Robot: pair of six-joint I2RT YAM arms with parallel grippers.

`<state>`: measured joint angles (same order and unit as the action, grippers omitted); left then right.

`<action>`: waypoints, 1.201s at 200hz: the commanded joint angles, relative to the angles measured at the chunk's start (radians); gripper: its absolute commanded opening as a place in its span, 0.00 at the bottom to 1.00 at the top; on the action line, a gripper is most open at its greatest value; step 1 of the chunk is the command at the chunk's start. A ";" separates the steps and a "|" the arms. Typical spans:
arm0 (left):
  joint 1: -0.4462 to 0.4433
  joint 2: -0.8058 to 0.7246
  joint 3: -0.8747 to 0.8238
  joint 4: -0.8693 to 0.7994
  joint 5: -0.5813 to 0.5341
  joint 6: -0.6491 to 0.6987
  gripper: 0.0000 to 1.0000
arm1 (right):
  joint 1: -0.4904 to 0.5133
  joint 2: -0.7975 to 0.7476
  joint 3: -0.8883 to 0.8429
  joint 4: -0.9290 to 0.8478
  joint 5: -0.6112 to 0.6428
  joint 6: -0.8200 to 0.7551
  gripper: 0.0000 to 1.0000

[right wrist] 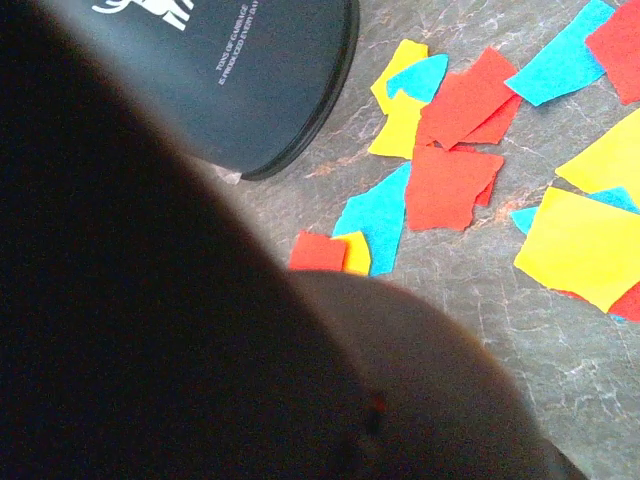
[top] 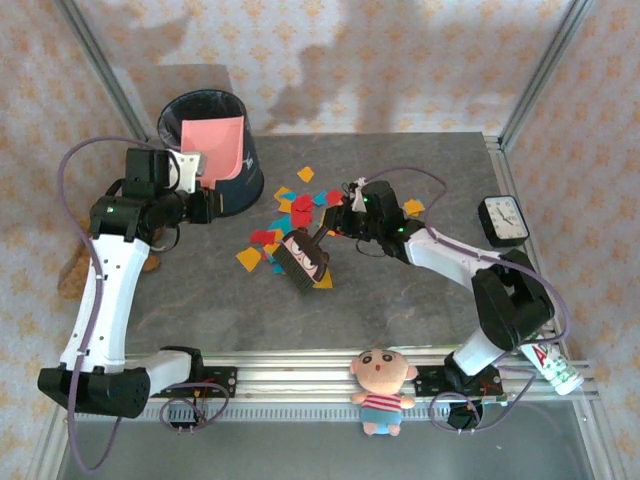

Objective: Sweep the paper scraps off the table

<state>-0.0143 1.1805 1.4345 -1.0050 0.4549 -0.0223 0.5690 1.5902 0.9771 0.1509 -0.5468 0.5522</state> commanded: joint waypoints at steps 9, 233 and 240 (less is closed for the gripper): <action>-0.020 -0.006 -0.018 -0.036 -0.023 0.037 0.00 | 0.003 0.038 0.055 0.073 0.027 0.033 0.00; -0.180 0.075 -0.046 -0.073 0.015 0.100 0.00 | -0.158 -0.274 -0.072 -0.466 0.486 -0.338 0.00; -0.194 0.080 -0.046 -0.071 0.009 0.101 0.00 | -0.159 -0.279 -0.066 -0.484 0.523 -0.349 0.00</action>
<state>-0.1711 1.2510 1.3975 -1.0554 0.4656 0.0471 0.4221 1.3434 0.9104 -0.1810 -0.2462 0.3115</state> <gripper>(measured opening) 0.200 0.229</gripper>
